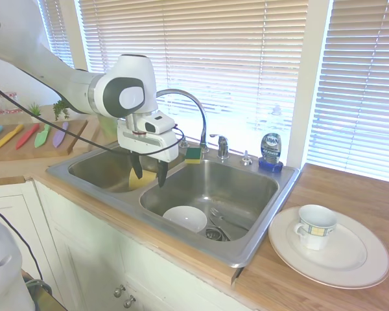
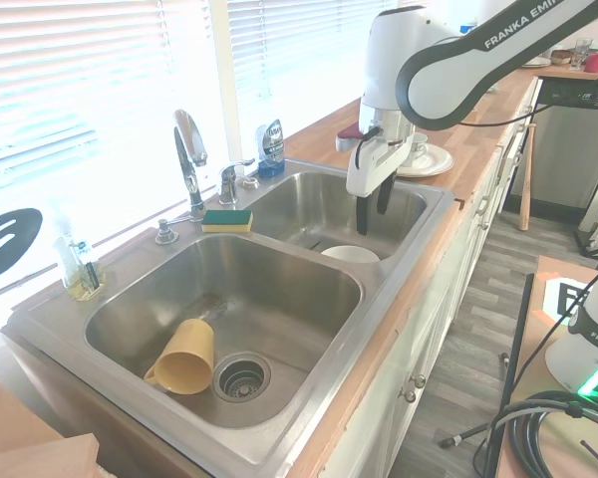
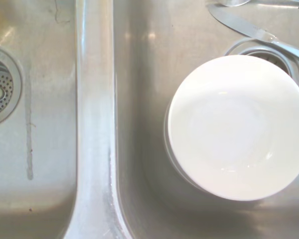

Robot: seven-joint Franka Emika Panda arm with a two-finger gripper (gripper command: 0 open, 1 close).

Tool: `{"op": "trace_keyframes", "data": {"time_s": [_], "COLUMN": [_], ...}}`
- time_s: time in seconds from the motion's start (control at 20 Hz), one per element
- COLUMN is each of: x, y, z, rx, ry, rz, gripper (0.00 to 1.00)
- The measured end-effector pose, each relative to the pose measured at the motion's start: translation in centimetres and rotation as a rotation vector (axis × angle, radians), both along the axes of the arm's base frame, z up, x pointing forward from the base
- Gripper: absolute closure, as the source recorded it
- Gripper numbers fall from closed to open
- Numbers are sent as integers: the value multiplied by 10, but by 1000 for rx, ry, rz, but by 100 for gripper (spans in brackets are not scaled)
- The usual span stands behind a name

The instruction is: Turn on the faucet

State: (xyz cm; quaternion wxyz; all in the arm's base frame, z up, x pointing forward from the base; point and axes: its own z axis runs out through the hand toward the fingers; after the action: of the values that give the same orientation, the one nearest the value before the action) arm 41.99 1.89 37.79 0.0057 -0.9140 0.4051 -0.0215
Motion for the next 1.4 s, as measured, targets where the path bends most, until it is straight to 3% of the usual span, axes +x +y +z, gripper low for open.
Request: {"op": "trace_keyframes", "data": {"time_s": [0.4, 0.45, 1.4], "x": [0, 0, 1], "y": [-1, -1, -7], "z": [-1, -1, -1], "rx": [-3, -4, -13], "ry": [2, 1, -13], "rz": [6, 7, 1], "gripper": [0, 100, 100]}}
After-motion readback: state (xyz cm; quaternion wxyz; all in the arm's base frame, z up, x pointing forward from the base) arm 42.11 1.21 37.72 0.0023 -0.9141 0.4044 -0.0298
